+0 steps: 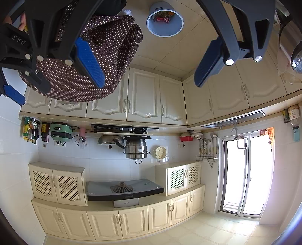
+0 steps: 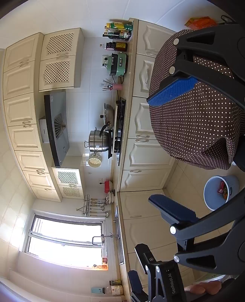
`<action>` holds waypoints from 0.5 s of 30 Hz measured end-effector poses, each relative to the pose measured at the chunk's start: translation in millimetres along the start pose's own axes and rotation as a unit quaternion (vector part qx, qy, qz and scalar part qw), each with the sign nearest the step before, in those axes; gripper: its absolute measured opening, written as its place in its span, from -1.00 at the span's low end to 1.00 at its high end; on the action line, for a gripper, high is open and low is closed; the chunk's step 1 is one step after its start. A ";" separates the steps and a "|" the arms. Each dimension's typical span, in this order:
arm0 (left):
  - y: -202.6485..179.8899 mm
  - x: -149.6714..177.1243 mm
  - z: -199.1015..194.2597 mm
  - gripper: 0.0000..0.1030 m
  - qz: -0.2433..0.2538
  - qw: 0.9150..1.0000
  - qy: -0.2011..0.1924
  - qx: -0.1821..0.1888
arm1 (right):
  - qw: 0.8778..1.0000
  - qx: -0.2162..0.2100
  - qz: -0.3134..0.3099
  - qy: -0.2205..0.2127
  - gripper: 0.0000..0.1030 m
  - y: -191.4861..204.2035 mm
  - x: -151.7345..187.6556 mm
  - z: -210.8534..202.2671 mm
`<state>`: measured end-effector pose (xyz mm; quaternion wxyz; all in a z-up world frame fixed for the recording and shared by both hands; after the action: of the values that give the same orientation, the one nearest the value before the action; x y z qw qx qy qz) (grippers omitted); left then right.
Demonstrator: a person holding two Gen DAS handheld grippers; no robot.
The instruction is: Collect trash
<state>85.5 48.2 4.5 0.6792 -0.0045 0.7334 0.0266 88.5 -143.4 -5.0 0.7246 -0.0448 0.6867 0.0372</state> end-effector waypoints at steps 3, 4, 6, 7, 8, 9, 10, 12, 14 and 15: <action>0.0 0.8 -0.4 0.83 0.000 1.000 0.001 0.000 | 1.000 -0.002 -0.001 0.001 0.81 0.6 0.5 1.6; -0.1 -0.6 1.9 0.83 0.000 1.000 0.002 0.000 | 1.000 -0.002 -0.002 0.002 0.80 0.7 0.9 2.2; 0.2 0.1 1.6 0.83 -0.001 1.000 0.003 -0.001 | 1.000 -0.002 -0.002 0.003 0.81 1.3 1.1 3.1; 0.1 -0.1 1.9 0.83 -0.001 1.000 0.003 -0.001 | 1.000 -0.003 -0.002 0.003 0.81 1.9 1.4 3.1; 0.0 -0.1 1.8 0.83 -0.002 1.000 0.003 -0.002 | 1.000 -0.003 -0.002 0.003 0.81 1.9 0.8 3.3; -0.2 -0.6 2.6 0.83 -0.002 1.000 0.003 -0.002 | 1.000 -0.003 -0.003 0.002 0.81 1.9 1.6 2.7; 0.0 -0.5 2.6 0.83 -0.001 1.000 0.003 -0.002 | 1.000 -0.003 -0.003 0.002 0.81 2.1 1.4 2.9; -0.1 -0.2 2.8 0.83 -0.002 1.000 0.004 -0.002 | 1.000 -0.003 -0.003 0.002 0.81 2.7 1.2 2.8; 0.0 -0.4 2.8 0.83 -0.002 1.000 0.004 -0.002 | 1.000 -0.003 -0.004 0.003 0.81 3.1 1.4 2.9; -0.1 -0.2 2.8 0.83 -0.001 1.000 0.004 -0.002 | 1.000 -0.003 -0.004 0.003 0.81 3.5 1.4 3.1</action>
<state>88.3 48.2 4.5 0.6764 -0.0071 0.7360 0.0271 91.2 -139.5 -6.3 0.7224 -0.0500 0.6887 0.0364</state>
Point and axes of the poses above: each gripper's, at about its wrist camera, not at the fingertips, and z roughly the way its jaws point, y to its left, x to its underside, the point moved 9 cm from there along z, roughly the way its jaws point, and after that the axes turned 9 degrees about -y, right-handed, at the moved point
